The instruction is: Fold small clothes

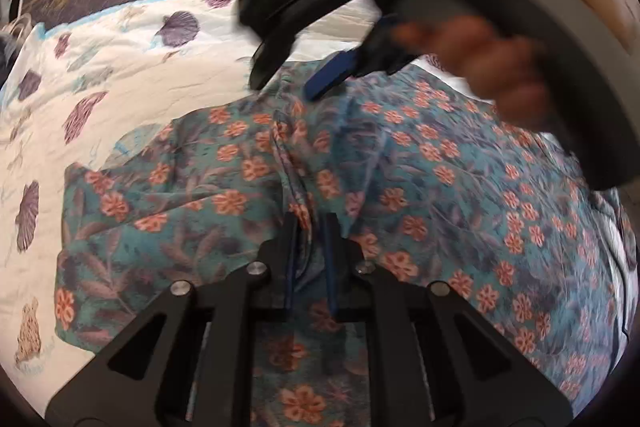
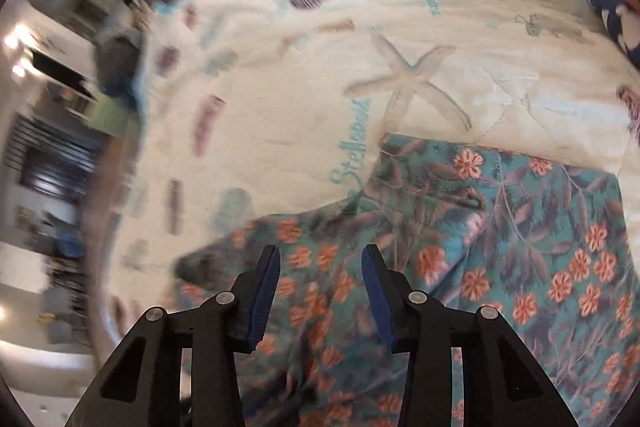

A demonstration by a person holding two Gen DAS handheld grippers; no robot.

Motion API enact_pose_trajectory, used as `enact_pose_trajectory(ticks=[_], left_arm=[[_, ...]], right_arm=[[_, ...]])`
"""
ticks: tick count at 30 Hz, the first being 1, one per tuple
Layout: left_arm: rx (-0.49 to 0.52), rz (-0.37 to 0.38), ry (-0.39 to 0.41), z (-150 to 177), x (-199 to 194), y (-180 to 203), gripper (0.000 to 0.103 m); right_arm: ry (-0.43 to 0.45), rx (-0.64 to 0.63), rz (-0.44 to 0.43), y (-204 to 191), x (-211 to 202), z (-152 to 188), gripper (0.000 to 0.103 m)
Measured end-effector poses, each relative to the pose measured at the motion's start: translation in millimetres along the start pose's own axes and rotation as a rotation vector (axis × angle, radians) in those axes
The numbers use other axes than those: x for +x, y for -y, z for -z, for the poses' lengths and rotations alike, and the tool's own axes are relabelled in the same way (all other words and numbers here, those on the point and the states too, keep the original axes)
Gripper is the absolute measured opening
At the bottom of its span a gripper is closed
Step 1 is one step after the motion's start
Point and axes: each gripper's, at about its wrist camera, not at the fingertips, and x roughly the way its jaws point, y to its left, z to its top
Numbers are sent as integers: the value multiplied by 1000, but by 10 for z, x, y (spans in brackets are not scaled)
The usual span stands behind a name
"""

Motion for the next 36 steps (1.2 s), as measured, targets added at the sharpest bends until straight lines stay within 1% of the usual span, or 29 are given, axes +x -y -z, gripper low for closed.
enact_pose_trajectory(ticks=[1,3,4,5,6,7,8,11,12,13,14,15,16,17,18,20,22,24,26,27,29,30,31,33,34,35,36], left_arm=[[8,3,2,-5,-7,25,14],[21,16,11,2,-15,91,14],[21,13,11,10,-18,105,14],[20,8,10,19,-15,123,14],[15,8,8,31,-20,133,14],[9,12,7,45,-41,132,14],[6,17,9,55,-56,139,14],[12,21,22,92,-173,148,14],[15,15,34,122,-240,158,15],[15,7,47,156,-316,167,18],[12,11,50,180,-366,155,31],[3,20,52,207,-417,134,47],[-14,20,58,252,-485,103,55],[-28,12,63,266,-523,51,63],[-42,5,73,307,-586,-2,63],[-68,3,75,384,-668,-113,63],[-125,-29,71,464,-725,-280,63],[-157,-79,58,532,-765,-388,63],[-170,-131,40,633,-802,-474,63],[-174,-154,33,661,-802,-530,63],[-183,-202,18,733,-809,-620,63],[-190,-220,13,760,-812,-659,63],[-200,-231,9,769,-801,-699,63],[-213,-244,0,802,-784,-768,63],[-216,-251,-6,802,-762,-789,63],[-217,-264,-16,797,-720,-804,63],[-216,-283,-31,790,-669,-820,63]], right_arm=[[-12,26,26,10,60,-21,43],[-19,83,36,49,168,-59,43],[-14,92,33,55,204,-73,38],[-1,83,51,46,216,-73,24],[23,68,90,44,196,-60,5],[39,71,76,68,152,-27,4],[62,87,37,115,64,17,4],[164,115,-59,338,-359,183,4],[214,112,-116,450,-565,303,4],[252,109,-158,546,-724,411,4],[290,103,-193,665,-883,557,4],[323,93,-211,844,-1067,781,5],[341,97,-212,979,-1166,946,6],[349,120,-217,1203,-1266,1210,6],[345,135,-222,1326,-1295,1364,6],[336,186,-222,1698,-1339,1829,6],[321,217,-203,1909,-1291,2107,8],[268,252,-187,2107,-1210,2362,8],[238,294,-192,2231,-1132,2419,9],[242,314,-212,2286,-1130,2400,10],[280,318,-261,2322,-1208,2321,17],[311,298,-285,2292,-1261,2218,27],[325,291,-293,2268,-1280,2150,39],[333,255,-307,2166,-1265,1944,52],[314,207,-309,2082,-1214,1807,55],[299,171,-298,2014,-1157,1693,55],[281,142,-273,1948,-1060,1583,55]])
